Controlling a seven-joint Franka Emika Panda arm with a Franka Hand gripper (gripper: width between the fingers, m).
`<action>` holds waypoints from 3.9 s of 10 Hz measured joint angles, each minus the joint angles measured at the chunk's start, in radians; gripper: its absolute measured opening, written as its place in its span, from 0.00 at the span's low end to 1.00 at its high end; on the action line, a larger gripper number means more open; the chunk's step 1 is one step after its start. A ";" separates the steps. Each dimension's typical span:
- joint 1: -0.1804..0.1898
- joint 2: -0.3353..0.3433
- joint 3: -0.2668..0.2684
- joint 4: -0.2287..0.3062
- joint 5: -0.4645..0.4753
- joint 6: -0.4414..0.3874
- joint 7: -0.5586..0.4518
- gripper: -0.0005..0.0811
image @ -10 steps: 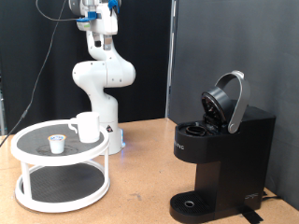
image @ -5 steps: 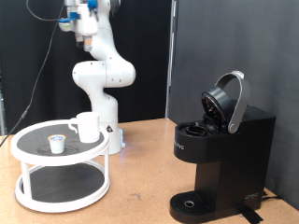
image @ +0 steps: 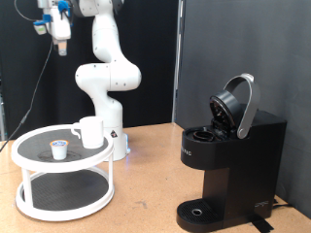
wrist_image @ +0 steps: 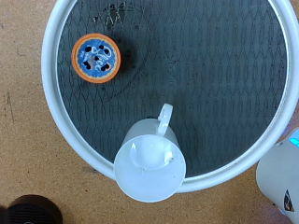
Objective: Make a cup of coffee with the keurig machine
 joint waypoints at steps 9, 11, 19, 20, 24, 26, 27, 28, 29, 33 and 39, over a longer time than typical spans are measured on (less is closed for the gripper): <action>-0.002 0.106 -0.041 -0.127 -0.034 0.276 -0.016 0.91; -0.004 0.155 -0.052 -0.172 -0.041 0.381 -0.012 0.91; -0.013 0.278 -0.068 -0.294 -0.060 0.650 0.022 0.91; -0.013 0.288 -0.068 -0.308 -0.066 0.678 0.038 0.91; -0.013 0.337 -0.067 -0.351 -0.100 0.776 0.086 0.91; -0.013 0.359 -0.067 -0.363 -0.102 0.811 0.097 0.91; -0.013 0.368 -0.067 -0.366 -0.102 0.822 0.097 0.91; -0.013 0.375 -0.067 -0.370 -0.102 0.834 0.097 0.91; -0.013 0.379 -0.067 -0.375 -0.102 0.843 0.097 0.91; -0.013 0.400 -0.066 -0.387 -0.102 0.875 0.097 0.91; -0.013 0.404 -0.065 -0.402 -0.102 0.888 0.098 0.79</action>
